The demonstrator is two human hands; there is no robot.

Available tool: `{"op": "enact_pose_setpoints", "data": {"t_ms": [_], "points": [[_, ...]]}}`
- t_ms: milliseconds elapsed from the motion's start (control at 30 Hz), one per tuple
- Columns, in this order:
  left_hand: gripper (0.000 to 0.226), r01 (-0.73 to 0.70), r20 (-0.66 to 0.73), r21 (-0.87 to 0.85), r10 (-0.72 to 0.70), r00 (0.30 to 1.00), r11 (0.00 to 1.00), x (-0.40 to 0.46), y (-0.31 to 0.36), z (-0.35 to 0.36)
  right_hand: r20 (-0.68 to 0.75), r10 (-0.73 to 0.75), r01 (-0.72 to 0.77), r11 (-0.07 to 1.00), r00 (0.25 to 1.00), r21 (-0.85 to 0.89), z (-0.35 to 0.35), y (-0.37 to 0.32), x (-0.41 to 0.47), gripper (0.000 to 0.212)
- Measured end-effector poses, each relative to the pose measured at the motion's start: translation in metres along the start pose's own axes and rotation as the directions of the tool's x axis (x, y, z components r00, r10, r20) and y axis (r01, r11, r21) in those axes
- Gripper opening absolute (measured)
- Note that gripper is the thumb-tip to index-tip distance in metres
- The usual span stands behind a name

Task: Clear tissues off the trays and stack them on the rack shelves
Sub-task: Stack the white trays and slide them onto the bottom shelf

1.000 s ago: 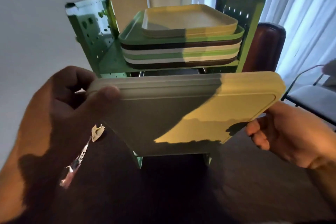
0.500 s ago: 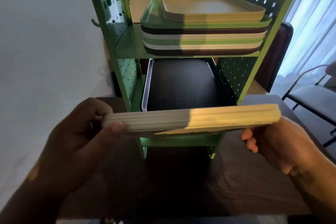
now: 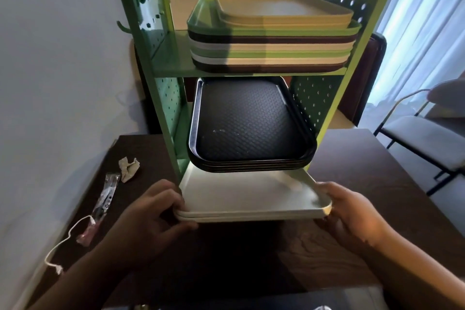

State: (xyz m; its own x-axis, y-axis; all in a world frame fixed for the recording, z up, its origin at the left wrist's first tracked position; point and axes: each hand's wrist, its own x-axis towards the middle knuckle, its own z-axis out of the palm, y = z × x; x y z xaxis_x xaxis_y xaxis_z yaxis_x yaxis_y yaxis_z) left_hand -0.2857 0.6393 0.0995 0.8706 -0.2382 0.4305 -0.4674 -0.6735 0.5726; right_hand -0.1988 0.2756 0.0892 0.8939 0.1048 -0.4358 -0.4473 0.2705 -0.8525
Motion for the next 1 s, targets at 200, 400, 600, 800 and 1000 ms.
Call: {"op": "enact_pose_setpoints", "data": {"t_ms": [200,400,600,800,1000], "points": [[0.027,0.096,0.111,0.068,-0.103,0.988,0.993,-0.014,-0.043,0.043,-0.146,0.096,-0.107,0.992,0.985,-0.071,-0.003,0.029,0.031,0.033],[0.028,0.285,0.230,0.120,-0.306,0.924,0.951,-0.010,-0.068,0.076,-0.214,0.101,-0.166,0.935,0.972,-0.315,-0.010,0.051,0.057,0.024],[0.029,0.375,0.227,0.293,-0.445,0.866,0.879,-0.001,-0.085,0.098,-0.248,0.054,-0.183,0.825,0.967,-0.535,-0.013,0.063,0.087,0.025],[0.014,0.391,0.203,0.426,-0.508,0.837,0.816,0.013,-0.075,0.104,-0.266,0.007,-0.177,0.762,0.964,-0.623,-0.018,0.069,0.108,0.029],[0.033,0.333,0.297,0.533,-0.541,0.787,0.778,0.043,-0.061,0.114,-0.290,-0.030,-0.181,0.719,0.957,-0.671,-0.022,0.063,0.112,0.017]]}}
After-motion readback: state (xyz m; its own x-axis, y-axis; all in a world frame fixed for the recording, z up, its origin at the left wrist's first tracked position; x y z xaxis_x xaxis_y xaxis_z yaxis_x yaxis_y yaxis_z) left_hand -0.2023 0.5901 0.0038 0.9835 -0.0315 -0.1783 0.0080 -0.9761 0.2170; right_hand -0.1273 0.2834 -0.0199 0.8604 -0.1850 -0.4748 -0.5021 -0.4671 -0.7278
